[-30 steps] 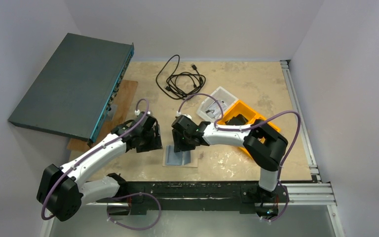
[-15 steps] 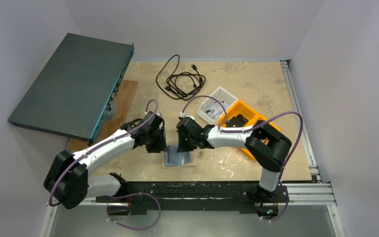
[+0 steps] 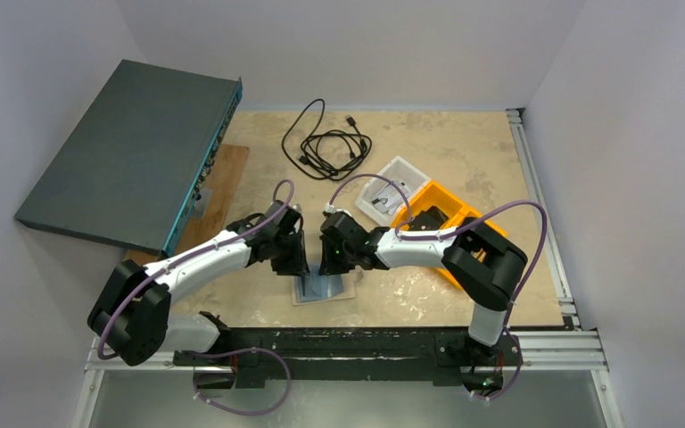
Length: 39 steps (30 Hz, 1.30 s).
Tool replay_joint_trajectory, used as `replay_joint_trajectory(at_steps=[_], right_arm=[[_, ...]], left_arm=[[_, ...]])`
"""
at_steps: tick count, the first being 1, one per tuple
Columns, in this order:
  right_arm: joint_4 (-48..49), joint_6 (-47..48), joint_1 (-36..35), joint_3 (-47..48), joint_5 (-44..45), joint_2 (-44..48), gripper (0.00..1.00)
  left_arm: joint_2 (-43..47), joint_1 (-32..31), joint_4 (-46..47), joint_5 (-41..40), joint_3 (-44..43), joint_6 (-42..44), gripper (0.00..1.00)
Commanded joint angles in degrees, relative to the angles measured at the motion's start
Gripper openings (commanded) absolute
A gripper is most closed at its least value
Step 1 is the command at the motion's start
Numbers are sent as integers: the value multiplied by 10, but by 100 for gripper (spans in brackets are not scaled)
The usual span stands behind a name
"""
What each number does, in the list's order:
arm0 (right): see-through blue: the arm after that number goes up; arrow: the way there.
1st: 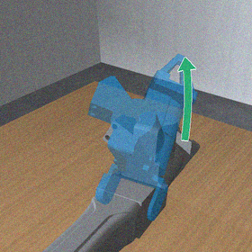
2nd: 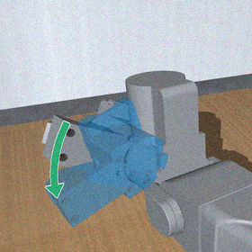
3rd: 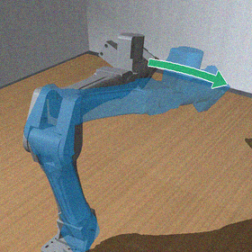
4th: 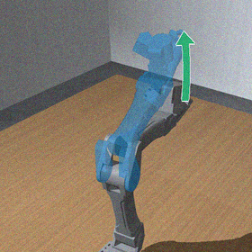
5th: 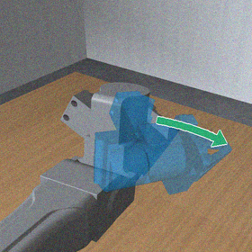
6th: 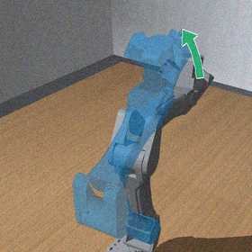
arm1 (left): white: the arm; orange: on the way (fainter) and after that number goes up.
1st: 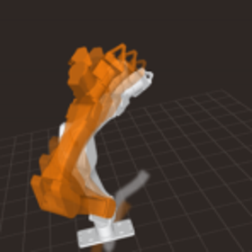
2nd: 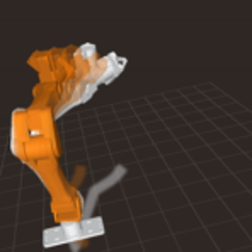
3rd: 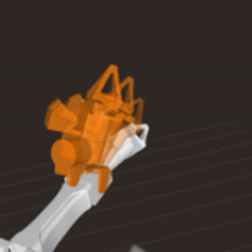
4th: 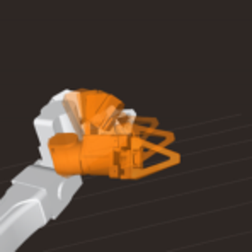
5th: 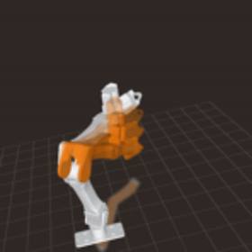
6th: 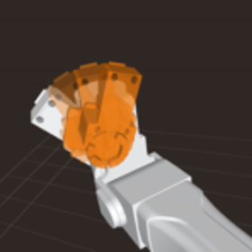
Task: Take the credit cards out of the card holder
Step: Remove the credit card from the card holder.
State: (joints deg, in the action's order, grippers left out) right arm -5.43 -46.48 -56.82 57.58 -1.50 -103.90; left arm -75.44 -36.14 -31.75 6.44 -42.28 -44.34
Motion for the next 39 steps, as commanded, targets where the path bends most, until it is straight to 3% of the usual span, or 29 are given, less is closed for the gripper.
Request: replay_joint_trajectory(at_steps=[1, 20, 28, 31, 37, 39], right_arm=[[-14, 3, -2, -21, -5, -28, 0], [6, -8, 5, -36, -23, -34, 0], [32, -11, 7, -43, -40, -24, 2], [35, -10, 8, -42, -41, -17, 4], [34, -6, 12, -39, -43, 3, 13], [29, -5, 14, -34, -42, 13, 19]], left_arm=[[2, -2, 23, 13, -14, 3, 27], [-50, -3, 42, -5, 8, 5, 26], [-77, -10, 80, 23, 18, -6, 24], [-81, -13, 90, 33, 16, -15, 20], [-79, -13, 87, 36, 9, -17, 0], [-74, -13, 81, 34, 7, -19, 0]])
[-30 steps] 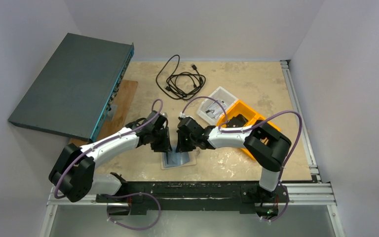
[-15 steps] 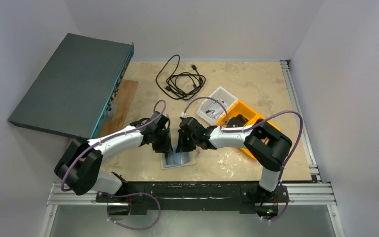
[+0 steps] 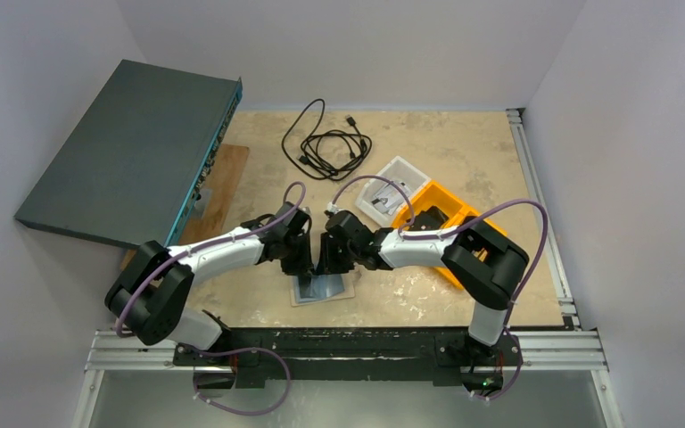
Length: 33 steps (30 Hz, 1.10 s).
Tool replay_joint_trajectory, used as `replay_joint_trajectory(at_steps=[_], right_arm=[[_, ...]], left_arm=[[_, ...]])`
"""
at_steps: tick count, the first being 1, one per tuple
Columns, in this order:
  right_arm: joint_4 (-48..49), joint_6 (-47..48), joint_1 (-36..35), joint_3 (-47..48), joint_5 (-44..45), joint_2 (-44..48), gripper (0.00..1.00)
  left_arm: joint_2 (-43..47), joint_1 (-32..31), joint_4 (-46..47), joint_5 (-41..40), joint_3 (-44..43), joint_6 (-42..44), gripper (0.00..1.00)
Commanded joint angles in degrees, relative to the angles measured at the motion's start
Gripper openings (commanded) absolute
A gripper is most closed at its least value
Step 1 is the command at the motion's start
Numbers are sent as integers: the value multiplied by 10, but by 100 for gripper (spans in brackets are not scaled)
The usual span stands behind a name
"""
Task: Take the credit cards out of the card holder
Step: Remove the credit card from the card holder.
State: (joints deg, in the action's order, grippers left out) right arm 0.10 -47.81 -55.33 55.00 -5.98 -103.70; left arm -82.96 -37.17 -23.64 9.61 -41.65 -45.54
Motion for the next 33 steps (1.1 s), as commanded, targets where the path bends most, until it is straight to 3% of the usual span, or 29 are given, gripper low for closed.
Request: replay_joint_trajectory(at_steps=[1, 5, 14, 21, 33], right_arm=[[-30, 9, 0, -5, 3, 17, 22], [-53, 17, 1, 10, 11, 47, 33], [-115, 28, 2, 22, 59, 100, 38], [-136, 30, 4, 10, 86, 129, 38], [-161, 19, 4, -16, 118, 182, 37]], left_arm=[[4, -3, -3, 0, 1, -7, 0], [20, -3, -15, -9, 1, -7, 0], [48, -9, -2, 11, 2, -3, 0], [51, -22, 18, 36, -13, -4, 24], [20, -43, 64, 72, -32, -17, 43]])
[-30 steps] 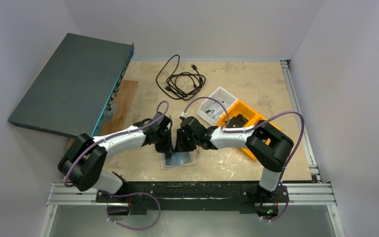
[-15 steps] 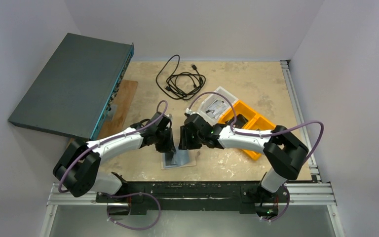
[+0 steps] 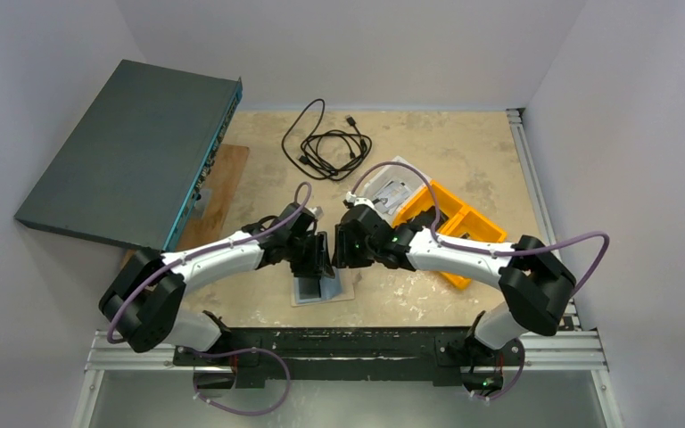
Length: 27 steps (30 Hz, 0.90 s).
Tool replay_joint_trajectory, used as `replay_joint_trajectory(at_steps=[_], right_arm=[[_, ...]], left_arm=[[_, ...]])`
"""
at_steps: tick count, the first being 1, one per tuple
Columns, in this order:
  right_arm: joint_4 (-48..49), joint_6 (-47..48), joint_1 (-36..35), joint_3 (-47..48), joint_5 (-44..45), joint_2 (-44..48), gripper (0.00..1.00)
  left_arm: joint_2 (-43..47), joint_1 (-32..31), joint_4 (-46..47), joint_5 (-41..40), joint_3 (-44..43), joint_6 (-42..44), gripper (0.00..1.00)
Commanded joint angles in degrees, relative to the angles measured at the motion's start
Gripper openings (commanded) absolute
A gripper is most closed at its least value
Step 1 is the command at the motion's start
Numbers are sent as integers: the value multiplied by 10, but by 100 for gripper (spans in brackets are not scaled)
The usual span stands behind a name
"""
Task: Take the credit cards out of the card holder
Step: Remove the credit card from the card holder.
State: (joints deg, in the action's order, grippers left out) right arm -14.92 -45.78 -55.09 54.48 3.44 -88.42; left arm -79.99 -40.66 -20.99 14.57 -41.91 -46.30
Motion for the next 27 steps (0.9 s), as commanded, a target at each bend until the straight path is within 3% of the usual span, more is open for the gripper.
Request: replay_joint_trajectory(at_steps=[1, 17, 27], right_arm=[[-13, -3, 2, -13, 25, 33, 37], [-66, -36, 2, -51, 96, 145, 34], [-47, -24, 2, -59, 87, 162, 33]], left_arm=[[-15, -9, 40, 23, -33, -10, 44], [-92, -19, 81, 69, -86, -27, 57], [-106, -20, 70, 71, -111, -18, 65]])
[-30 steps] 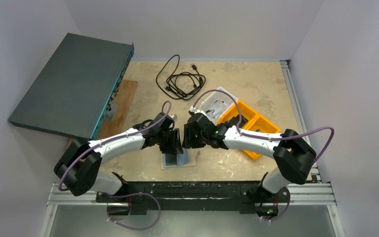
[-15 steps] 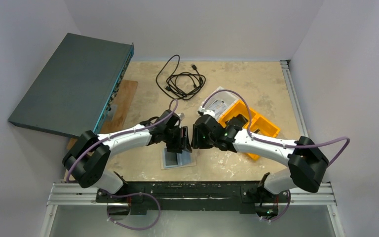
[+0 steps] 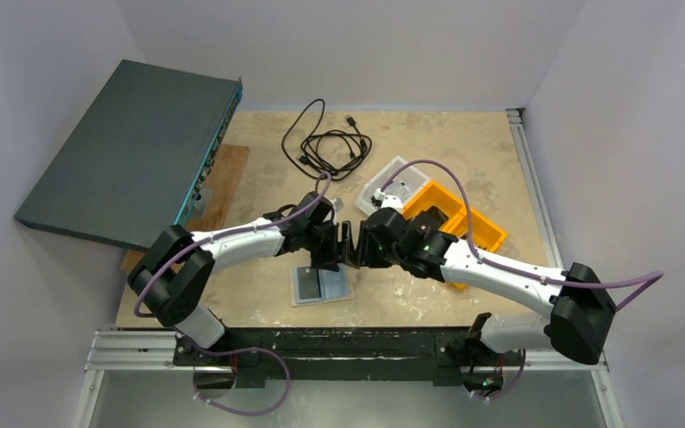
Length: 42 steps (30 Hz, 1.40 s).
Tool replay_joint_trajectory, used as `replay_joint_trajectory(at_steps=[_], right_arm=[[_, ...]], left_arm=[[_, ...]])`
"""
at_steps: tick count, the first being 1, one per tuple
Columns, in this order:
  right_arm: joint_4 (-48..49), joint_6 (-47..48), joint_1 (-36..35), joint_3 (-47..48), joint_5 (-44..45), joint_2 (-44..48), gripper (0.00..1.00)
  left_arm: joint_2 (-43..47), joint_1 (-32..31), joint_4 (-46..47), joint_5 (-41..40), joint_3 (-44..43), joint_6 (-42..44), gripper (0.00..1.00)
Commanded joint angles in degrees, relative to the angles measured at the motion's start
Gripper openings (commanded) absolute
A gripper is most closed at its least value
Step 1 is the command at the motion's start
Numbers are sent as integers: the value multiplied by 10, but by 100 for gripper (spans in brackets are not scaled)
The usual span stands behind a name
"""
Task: Take the credit cards out of the card holder
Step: Remove the credit card from the card holder.
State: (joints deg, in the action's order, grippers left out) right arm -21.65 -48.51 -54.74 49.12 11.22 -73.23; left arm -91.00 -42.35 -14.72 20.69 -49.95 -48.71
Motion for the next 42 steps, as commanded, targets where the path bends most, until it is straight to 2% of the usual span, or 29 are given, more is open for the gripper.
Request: replay_joint_trajectory(at_steps=[1, 8, 14, 26, 32, 36, 42], right_arm=[[22, 5, -2, -5, 7, 11, 33], [24, 9, -2, 1, 6, 13, 33], [42, 20, -2, 2, -16, 17, 33], [83, 34, -24, 20, -60, -9, 33], [149, 34, -41, 36, -132, -84, 27], [203, 24, -41, 43, -185, -146, 23], [236, 17, -39, 63, -217, -219, 18]], left_arm=[[3, -3, 9, 12, -32, 6, 66], [-3, -2, 5, 21, -47, 7, 73], [17, 2, -22, 2, -60, 19, 74], [118, 35, -167, -131, -84, 55, 74], [184, 53, -216, -204, -27, 42, 60], [214, 70, -213, -205, 29, 31, 48], [237, 73, -202, -201, 74, 19, 28]])
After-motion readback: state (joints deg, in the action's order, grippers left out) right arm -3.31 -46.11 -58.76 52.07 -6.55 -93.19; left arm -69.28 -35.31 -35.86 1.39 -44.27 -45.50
